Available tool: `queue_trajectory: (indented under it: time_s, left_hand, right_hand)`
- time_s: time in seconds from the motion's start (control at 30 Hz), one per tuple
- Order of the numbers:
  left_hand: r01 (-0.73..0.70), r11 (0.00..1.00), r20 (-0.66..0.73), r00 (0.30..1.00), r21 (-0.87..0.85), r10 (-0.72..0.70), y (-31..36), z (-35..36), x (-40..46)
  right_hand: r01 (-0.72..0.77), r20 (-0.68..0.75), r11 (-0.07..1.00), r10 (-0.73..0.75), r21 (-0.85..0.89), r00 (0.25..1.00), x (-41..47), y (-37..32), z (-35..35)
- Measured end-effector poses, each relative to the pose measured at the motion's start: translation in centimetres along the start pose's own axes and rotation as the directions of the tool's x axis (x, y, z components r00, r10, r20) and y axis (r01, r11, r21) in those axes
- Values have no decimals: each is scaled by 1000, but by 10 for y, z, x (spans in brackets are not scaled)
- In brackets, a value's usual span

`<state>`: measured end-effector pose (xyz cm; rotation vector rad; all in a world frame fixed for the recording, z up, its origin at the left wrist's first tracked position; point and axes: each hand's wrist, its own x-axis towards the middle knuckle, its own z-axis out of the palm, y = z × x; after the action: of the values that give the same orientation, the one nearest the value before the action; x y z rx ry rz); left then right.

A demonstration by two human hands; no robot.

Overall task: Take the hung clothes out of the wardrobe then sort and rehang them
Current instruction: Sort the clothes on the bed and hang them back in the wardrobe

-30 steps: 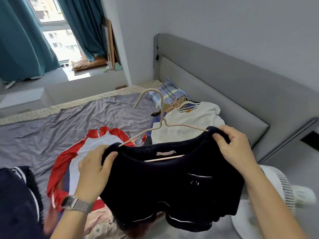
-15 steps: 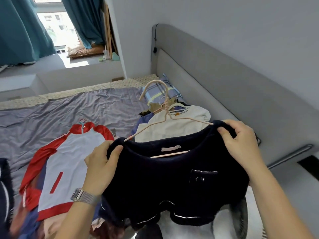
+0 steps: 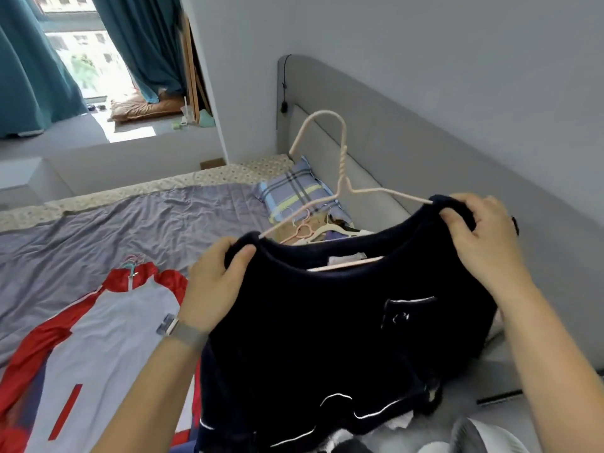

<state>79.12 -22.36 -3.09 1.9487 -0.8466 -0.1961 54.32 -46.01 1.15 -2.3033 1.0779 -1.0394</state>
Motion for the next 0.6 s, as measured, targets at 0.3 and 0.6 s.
queue_trajectory:
  time_s: [0.3,0.6]
  left_hand:
    - [128,934,-147,986,335,-82,-70,79,68]
    - [453,837,-223,889,308,-399,-107,104,62]
  right_hand:
    - [-169,103,985,170,-17,980,64,78,132]
    - [-113,392,959,212,-260,895,155,164,266]
